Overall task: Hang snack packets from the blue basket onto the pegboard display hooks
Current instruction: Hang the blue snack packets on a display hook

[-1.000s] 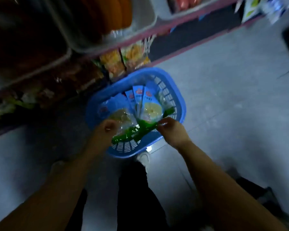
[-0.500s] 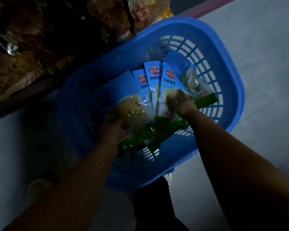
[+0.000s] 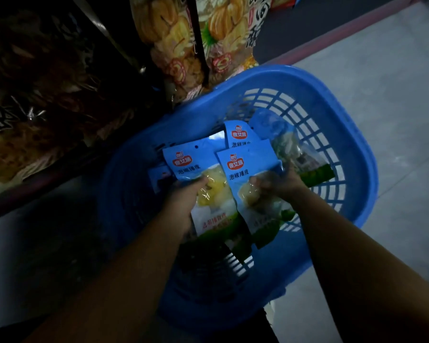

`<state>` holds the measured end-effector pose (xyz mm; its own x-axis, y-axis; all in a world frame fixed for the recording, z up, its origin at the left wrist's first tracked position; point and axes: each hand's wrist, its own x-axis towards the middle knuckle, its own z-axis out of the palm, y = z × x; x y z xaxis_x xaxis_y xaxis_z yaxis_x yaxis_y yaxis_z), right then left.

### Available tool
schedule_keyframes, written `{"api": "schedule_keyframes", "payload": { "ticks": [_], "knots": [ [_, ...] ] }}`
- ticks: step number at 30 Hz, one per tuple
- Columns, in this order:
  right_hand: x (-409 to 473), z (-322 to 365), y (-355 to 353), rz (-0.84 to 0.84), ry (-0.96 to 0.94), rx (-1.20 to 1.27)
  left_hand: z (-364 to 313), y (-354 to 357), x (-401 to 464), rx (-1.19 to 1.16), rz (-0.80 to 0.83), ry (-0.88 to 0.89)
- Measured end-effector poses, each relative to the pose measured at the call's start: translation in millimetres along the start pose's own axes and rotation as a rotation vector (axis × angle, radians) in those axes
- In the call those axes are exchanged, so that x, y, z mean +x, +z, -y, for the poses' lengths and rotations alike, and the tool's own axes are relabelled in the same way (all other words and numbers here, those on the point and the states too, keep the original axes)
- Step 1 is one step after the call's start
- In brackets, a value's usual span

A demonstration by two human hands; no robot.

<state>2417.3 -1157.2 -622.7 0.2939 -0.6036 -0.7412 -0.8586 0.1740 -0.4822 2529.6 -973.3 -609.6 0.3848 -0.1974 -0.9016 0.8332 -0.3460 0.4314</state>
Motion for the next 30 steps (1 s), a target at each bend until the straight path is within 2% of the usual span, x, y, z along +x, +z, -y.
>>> {"api": "schedule_keyframes", "payload": {
  "ticks": [3, 6, 10, 13, 20, 25, 30],
  "knots": [
    [-5.4, 4.6, 0.8, -0.094, 0.013, 0.061, 0.4, 1.7, 5.0, -0.015, -0.001, 0.041],
    [-18.2, 7.6, -3.4, -0.149, 0.007, 0.268, -3.7, 4.3, 3.0, -0.072, 0.007, 0.088],
    [-53.1, 21.3, -13.0, -0.232, -0.083, 0.456, -13.0, -0.9, -16.9, -0.085, -0.026, 0.187],
    [-99.7, 42.1, -27.0, -0.245, -0.161, 0.537, -28.3, -11.8, -58.5, -0.093, 0.028, 0.239],
    [-265.3, 112.6, -82.8, -0.194, -0.21, 0.662, -98.1, -50.7, -227.9, -0.172, 0.123, 0.428],
    [-408.0, 203.2, -105.1, -0.133, -0.311, 0.724, -172.5, -92.7, -390.6, -0.229, 0.036, 0.564],
    [-534.2, 300.4, -128.3, 0.048, -0.465, 0.743, -239.5, -153.1, -545.4, -0.298, -0.097, 0.75]
  ]
}}
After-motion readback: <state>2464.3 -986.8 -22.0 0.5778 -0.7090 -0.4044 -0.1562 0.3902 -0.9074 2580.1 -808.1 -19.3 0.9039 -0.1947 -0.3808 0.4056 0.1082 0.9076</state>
